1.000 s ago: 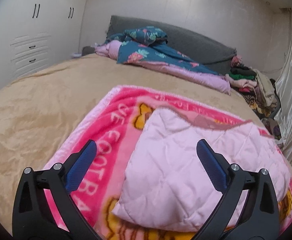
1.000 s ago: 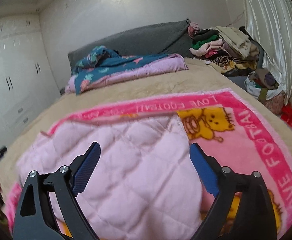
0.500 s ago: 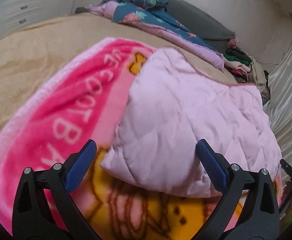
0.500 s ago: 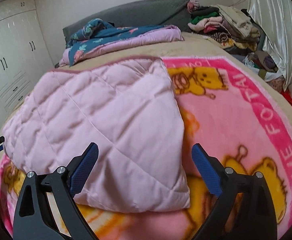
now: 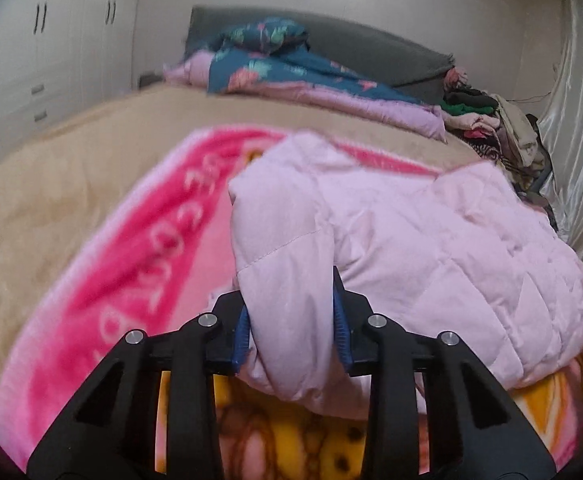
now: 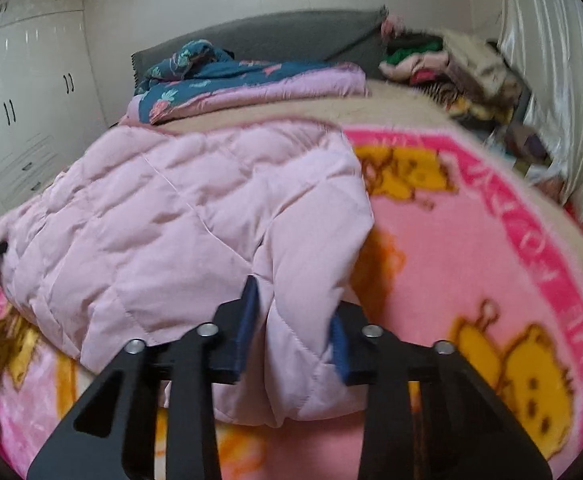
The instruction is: Fold large clothes
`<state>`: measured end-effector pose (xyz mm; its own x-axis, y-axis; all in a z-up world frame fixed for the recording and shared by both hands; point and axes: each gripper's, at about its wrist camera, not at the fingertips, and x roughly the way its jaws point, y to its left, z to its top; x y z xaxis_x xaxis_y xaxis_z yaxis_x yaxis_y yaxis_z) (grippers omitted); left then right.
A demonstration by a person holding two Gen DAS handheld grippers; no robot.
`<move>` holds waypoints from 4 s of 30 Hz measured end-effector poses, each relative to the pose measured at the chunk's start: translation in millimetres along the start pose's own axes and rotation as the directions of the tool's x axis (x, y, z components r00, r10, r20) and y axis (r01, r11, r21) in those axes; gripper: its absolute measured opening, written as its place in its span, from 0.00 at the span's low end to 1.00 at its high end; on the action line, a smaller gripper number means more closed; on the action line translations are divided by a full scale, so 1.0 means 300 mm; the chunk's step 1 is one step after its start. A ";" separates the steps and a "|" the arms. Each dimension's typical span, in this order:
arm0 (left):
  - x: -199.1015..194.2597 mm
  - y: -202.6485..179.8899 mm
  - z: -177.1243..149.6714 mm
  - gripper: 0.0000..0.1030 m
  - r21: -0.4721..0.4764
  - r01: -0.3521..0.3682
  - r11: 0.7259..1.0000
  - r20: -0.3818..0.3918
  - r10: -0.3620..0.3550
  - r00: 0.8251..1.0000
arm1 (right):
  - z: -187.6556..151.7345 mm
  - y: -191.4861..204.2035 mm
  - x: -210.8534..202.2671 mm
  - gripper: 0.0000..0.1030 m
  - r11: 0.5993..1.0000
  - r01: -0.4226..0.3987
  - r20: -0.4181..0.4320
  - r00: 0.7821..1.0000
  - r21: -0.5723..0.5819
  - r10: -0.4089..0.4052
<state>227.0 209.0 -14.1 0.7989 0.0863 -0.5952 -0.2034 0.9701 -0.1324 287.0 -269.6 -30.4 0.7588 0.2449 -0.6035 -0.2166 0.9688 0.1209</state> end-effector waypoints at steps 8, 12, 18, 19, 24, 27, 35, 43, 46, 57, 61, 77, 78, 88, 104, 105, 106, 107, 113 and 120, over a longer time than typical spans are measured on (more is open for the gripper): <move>0.104 -0.041 0.107 0.23 0.036 -0.052 0.998 0.008 0.052 0.999 | 0.111 -0.048 0.091 0.23 0.995 0.046 -0.007 0.999 0.083 -0.045; 0.191 -0.039 0.125 0.23 0.038 -0.074 0.997 -0.055 0.076 0.996 | 0.124 -0.074 0.173 0.15 0.989 0.101 -0.058 0.994 0.107 -0.095; 0.247 -0.035 0.125 0.24 0.034 -0.088 0.996 -0.101 0.091 0.991 | 0.099 -0.079 0.264 0.15 0.988 0.131 -0.110 0.987 0.082 -0.121; 0.254 -0.035 0.124 0.24 0.035 -0.092 0.995 -0.107 0.095 0.990 | 0.099 -0.079 0.276 0.16 0.987 0.135 -0.114 0.986 0.085 -0.125; 0.283 -0.029 0.122 0.24 0.031 -0.099 0.995 -0.128 0.102 0.987 | 0.109 -0.081 0.319 0.16 0.983 0.152 -0.143 0.980 0.105 -0.136; 0.279 -0.025 0.119 0.24 0.017 -0.095 0.995 -0.132 0.097 0.987 | 0.102 -0.083 0.332 0.18 0.981 0.154 -0.161 0.978 0.115 -0.135; 0.236 -0.003 0.133 0.37 -0.008 -0.092 0.996 -0.150 0.090 0.985 | 0.107 -0.118 0.257 0.55 0.977 0.139 -0.178 0.978 0.160 -0.110; 0.129 -0.005 0.136 0.77 -0.028 -0.096 0.995 -0.115 0.092 0.989 | 0.086 -0.097 0.061 0.95 0.977 0.012 -0.053 0.999 0.213 -0.001; 0.075 0.001 0.125 0.85 -0.056 -0.091 0.994 -0.100 0.085 0.991 | 0.076 -0.067 0.008 0.96 0.978 -0.023 -0.027 0.999 0.208 0.029; 0.015 0.002 0.008 0.91 -0.133 -0.077 0.988 -0.133 0.059 0.989 | -0.046 -0.006 -0.065 0.96 0.958 -0.053 -0.037 0.997 0.281 0.066; 0.013 0.009 -0.034 0.91 -0.196 -0.071 0.978 -0.145 0.043 0.989 | -0.091 0.005 -0.050 0.96 0.953 -0.033 -0.059 0.997 0.300 0.053; 0.220 0.125 -0.129 0.91 -0.662 0.168 0.731 -0.108 -0.315 0.943 | -0.140 -0.063 0.110 0.96 0.815 -0.046 -0.082 0.990 0.577 0.114; 0.236 0.117 -0.128 0.91 -0.657 0.173 0.733 -0.107 -0.318 0.942 | -0.136 -0.068 0.125 0.96 0.807 -0.052 -0.077 0.990 0.588 0.120; 0.323 0.103 -0.116 0.92 -0.639 0.172 0.750 -0.104 -0.306 0.946 | -0.113 -0.110 0.269 0.96 0.755 -0.114 -0.046 0.981 0.646 0.188; 0.270 0.015 -0.022 0.50 -0.404 0.124 0.906 -0.113 -0.184 0.976 | -0.051 -0.050 0.254 0.54 0.855 -0.153 -0.002 0.984 0.496 0.178; 0.270 0.011 -0.014 0.48 -0.389 0.118 0.914 -0.113 -0.175 0.978 | -0.045 -0.043 0.248 0.53 0.864 -0.147 -0.005 0.985 0.481 0.170; 0.262 0.002 -0.008 0.46 -0.367 0.112 0.923 -0.109 -0.162 0.981 | -0.039 -0.037 0.244 0.51 0.873 -0.141 -0.008 0.987 0.466 0.163; 0.257 -0.001 -0.002 0.43 -0.351 0.109 0.930 -0.104 -0.155 0.982 | -0.030 -0.028 0.236 0.49 0.885 -0.131 -0.014 0.988 0.446 0.154; 0.250 -0.013 0.030 0.35 -0.309 0.113 0.944 -0.090 -0.148 0.985 | 0.009 0.016 0.205 0.41 0.928 -0.102 -0.019 0.993 0.358 0.116; 0.155 -0.038 0.058 0.32 -0.261 0.127 0.957 -0.060 -0.147 0.987 | 0.049 0.068 0.120 0.37 0.959 -0.099 0.009 0.995 0.267 0.100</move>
<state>276.1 206.1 -26.4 0.7849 -0.0710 -0.6156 -0.2410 0.8802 -0.4088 319.0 -240.4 -38.1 0.7386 0.3408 -0.5816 -0.1181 0.9149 0.3861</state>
